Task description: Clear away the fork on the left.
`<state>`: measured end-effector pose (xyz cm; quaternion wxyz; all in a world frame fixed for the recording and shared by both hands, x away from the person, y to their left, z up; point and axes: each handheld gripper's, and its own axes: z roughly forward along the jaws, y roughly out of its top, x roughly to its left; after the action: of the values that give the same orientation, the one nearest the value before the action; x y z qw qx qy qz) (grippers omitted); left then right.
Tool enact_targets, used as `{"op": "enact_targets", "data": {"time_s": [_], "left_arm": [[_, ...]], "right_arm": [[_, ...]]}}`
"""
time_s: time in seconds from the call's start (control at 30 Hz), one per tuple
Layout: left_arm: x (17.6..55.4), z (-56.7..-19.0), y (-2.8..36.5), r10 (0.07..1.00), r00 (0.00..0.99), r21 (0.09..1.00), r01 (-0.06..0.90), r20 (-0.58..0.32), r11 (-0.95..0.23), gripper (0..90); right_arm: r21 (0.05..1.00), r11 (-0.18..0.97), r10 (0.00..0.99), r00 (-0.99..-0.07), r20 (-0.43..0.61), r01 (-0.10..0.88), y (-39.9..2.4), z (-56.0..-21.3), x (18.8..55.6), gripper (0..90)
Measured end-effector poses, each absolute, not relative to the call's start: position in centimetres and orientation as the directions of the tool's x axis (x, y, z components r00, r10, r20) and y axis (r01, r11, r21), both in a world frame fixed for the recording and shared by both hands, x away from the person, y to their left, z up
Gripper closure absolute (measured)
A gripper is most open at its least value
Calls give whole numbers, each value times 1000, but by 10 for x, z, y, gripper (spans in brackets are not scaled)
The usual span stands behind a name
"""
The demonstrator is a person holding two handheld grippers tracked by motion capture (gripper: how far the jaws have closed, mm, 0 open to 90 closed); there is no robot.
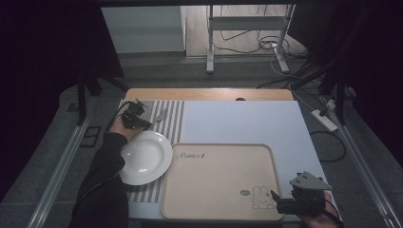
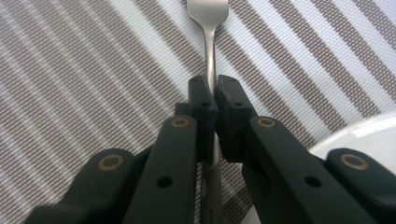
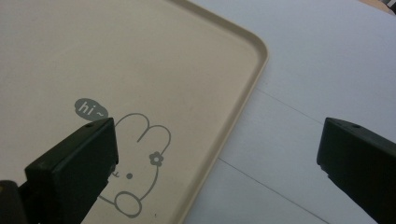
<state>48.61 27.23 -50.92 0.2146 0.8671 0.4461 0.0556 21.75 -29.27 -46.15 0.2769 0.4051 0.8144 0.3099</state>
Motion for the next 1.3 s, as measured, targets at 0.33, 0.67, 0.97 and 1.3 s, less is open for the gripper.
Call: {"op": "enact_targets", "data": {"time_s": [0.33,0.67,0.97,1.3], "left_arm": [[474,-497,310,838,536,430,783,-99,-450,854],[462,-481,324,839,534,446,779,-104,-441,854],[449,-470,312,823,554,450,771,-124,-451,854],[425,-466,292,819,552,455,777,-158,-436,853]], "right_arm": [[729,480,832,-518,-201,488,-293,-461,217,0],[731,480,831,-518,-202,485,-293,-461,217,0],[735,477,833,-515,-202,482,-293,-461,217,0],[737,477,833,-514,-205,479,-293,-461,216,0]]}}
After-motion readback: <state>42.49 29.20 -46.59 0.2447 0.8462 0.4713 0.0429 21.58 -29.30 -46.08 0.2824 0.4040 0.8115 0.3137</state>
